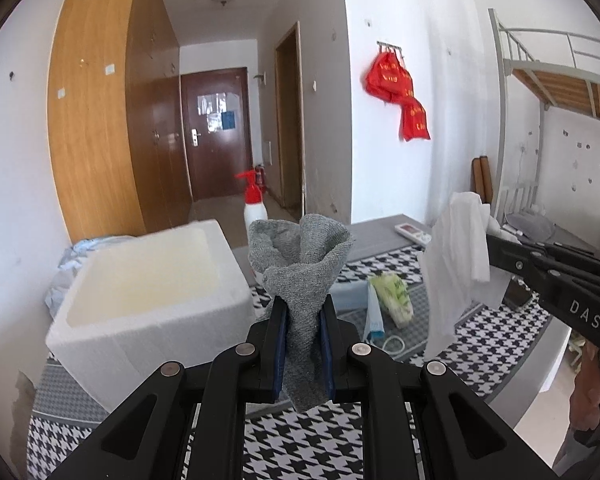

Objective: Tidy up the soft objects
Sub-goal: 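Lift the sock and paper sheet and carry both toward the foam box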

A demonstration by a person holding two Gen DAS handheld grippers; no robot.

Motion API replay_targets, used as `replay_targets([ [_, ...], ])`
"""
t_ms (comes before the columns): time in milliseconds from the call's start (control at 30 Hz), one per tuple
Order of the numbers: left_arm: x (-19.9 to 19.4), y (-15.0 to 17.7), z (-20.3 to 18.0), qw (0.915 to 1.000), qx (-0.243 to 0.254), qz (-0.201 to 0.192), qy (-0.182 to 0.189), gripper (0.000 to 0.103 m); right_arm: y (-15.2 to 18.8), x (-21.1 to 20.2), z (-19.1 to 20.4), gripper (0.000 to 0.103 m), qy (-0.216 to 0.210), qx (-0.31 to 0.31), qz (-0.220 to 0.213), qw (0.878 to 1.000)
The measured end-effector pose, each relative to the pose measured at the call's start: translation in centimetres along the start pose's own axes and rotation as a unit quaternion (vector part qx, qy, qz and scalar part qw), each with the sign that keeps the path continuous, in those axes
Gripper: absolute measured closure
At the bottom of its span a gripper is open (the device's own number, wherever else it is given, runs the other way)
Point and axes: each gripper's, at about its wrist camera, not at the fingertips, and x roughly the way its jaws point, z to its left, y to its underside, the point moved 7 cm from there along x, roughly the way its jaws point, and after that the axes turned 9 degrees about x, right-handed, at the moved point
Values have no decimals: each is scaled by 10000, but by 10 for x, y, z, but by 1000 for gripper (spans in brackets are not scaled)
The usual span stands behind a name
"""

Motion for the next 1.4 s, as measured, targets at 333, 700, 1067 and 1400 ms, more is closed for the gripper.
replay_targets([
  [333,-9,-11,23,9993,-114,-225,-271,87,-13,0,15,96,-225,-67,-155,9996],
  [700,-26,-16,58,9965,-294,-377,-685,87,-19,8,38,96,-509,-219,-209,9982],
  [1067,-30,-11,85,9935,-455,-310,-997,87,-14,17,61,96,-828,-355,-102,9959],
  [1400,-10,-7,101,9938,-541,-87,-969,87,-11,31,81,96,-1055,-416,16,9935],
])
